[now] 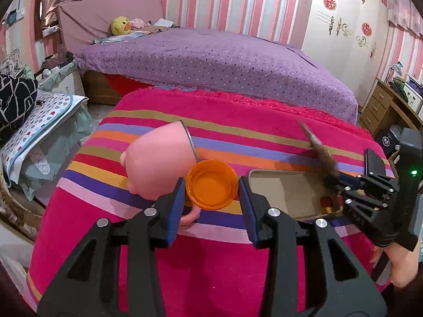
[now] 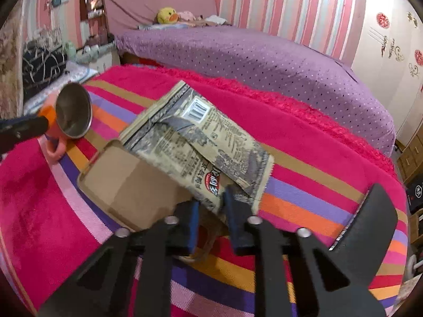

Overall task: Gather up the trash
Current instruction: 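Grasp the orange round lid with the left tool while the right tool grasps the printed snack packet, then carry the orange lid and snack packet over the light-blue basket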

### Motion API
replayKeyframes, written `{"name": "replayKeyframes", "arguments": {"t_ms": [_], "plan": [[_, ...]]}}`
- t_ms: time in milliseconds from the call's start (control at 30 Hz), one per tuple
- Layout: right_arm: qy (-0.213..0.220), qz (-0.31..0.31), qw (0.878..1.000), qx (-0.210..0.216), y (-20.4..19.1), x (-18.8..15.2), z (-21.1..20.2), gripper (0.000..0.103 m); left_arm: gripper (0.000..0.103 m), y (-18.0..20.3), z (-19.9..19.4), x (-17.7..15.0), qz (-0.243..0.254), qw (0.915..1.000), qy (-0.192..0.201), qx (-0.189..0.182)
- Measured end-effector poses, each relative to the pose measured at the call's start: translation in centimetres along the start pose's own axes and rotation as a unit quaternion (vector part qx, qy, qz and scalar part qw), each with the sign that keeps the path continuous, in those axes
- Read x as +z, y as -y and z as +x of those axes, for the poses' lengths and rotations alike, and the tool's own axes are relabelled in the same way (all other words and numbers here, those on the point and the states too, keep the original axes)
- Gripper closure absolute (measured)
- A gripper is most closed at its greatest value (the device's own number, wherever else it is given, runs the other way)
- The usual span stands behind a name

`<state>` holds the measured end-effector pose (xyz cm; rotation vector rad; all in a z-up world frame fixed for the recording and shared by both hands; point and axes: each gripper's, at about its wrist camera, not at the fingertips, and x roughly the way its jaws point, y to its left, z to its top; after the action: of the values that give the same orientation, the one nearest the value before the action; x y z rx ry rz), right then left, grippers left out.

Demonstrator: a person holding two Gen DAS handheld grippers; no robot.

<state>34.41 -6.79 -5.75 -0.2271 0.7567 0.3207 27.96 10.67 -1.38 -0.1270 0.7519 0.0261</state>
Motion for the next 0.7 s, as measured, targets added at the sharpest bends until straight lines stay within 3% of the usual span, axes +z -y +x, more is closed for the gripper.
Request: {"name": "replayKeyframes", "arguments": {"t_ms": [167, 400, 700], "plan": [[0.038, 0.024, 0.999, -0.007, 1.8, -0.3, -2.5, 0.099, 0.064, 0.9, -0.3, -0.4, 0.009, 0.9999, 0.000, 0.005], [0.080, 0.046, 0.996, -0.015, 4.1, -1.8, -7.4, 0.100, 0.064, 3.2, -1.3, -1.2, 0.023, 0.9997, 0.002, 0.005], [0.092, 0.068, 0.993, -0.033, 6.4, -8.1, -15.1, 0.100, 0.064, 8.5, -4.2, -3.7, 0.049, 0.9987, 0.014, -0.002]]}}
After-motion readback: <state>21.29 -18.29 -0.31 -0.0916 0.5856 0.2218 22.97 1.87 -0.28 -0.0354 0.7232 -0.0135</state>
